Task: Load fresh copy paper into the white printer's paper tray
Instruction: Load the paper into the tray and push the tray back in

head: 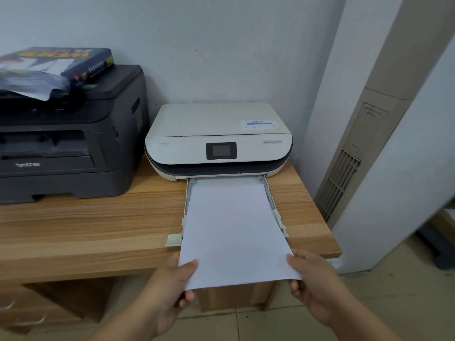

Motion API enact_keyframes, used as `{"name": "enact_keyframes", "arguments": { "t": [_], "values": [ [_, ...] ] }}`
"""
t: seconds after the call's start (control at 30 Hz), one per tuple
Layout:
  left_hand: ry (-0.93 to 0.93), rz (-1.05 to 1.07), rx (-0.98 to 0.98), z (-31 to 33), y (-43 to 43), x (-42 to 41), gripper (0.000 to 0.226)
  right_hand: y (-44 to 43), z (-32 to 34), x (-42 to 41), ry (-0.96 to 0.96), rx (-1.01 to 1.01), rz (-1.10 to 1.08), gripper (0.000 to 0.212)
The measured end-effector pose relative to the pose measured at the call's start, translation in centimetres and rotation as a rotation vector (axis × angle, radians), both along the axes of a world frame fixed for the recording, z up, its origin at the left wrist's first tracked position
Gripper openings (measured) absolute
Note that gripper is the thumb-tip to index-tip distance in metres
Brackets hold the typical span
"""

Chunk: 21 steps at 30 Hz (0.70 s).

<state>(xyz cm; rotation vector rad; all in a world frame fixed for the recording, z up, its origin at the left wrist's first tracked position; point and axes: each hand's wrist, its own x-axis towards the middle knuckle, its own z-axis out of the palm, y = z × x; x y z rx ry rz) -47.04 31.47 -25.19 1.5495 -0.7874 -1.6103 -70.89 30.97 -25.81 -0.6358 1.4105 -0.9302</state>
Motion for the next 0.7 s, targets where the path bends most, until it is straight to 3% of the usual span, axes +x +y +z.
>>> {"name": "enact_keyframes", "arguments": {
  "t": [0.33,0.7],
  "values": [
    [0.023,0.025,0.007,0.6,-0.2,-0.9,0.018,-0.9,0.8,-0.8,-0.06,0.022,-0.014,0.023],
    [0.052,0.041,0.034,0.7,-2.3,-0.9,0.015,-3.0,0.4,-0.7,0.011,0.012,-0.011,0.016]
  ]
}}
